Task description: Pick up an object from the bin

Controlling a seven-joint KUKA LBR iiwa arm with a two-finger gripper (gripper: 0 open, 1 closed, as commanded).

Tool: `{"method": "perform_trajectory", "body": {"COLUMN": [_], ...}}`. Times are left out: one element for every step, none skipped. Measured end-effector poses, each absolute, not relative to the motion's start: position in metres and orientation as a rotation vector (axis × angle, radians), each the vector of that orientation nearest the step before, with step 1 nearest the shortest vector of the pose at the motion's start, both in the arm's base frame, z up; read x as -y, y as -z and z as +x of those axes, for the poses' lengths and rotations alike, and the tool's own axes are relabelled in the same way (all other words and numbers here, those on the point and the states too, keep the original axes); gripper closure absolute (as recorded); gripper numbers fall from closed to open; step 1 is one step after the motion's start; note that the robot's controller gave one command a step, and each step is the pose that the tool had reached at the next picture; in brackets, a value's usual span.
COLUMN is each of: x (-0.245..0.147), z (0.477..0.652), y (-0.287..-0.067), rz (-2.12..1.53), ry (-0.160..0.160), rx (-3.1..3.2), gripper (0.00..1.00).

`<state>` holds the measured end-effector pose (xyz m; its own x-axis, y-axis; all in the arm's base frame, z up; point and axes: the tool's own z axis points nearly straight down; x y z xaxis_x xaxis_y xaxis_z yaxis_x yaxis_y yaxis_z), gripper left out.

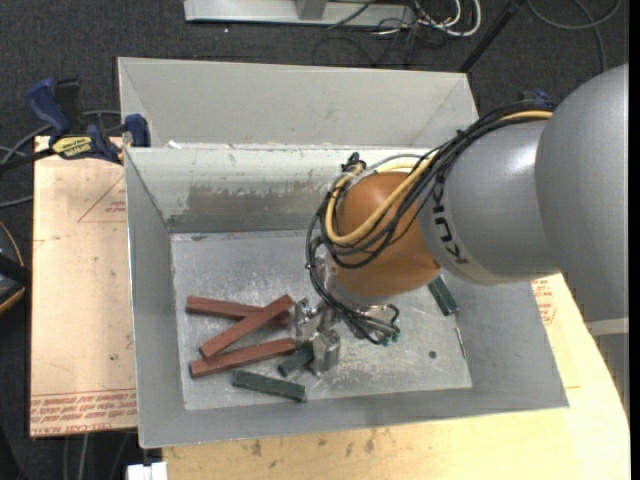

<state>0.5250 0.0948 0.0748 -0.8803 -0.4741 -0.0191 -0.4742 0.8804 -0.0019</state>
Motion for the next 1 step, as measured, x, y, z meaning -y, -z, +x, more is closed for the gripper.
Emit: {"method": "perform_trajectory", "body": {"x": [-0.1096], "z": [0.5369], "y": [-0.2236], "rz": [-1.002], "ry": [-0.002], "rx": [-2.973], "gripper": [1.0]}}
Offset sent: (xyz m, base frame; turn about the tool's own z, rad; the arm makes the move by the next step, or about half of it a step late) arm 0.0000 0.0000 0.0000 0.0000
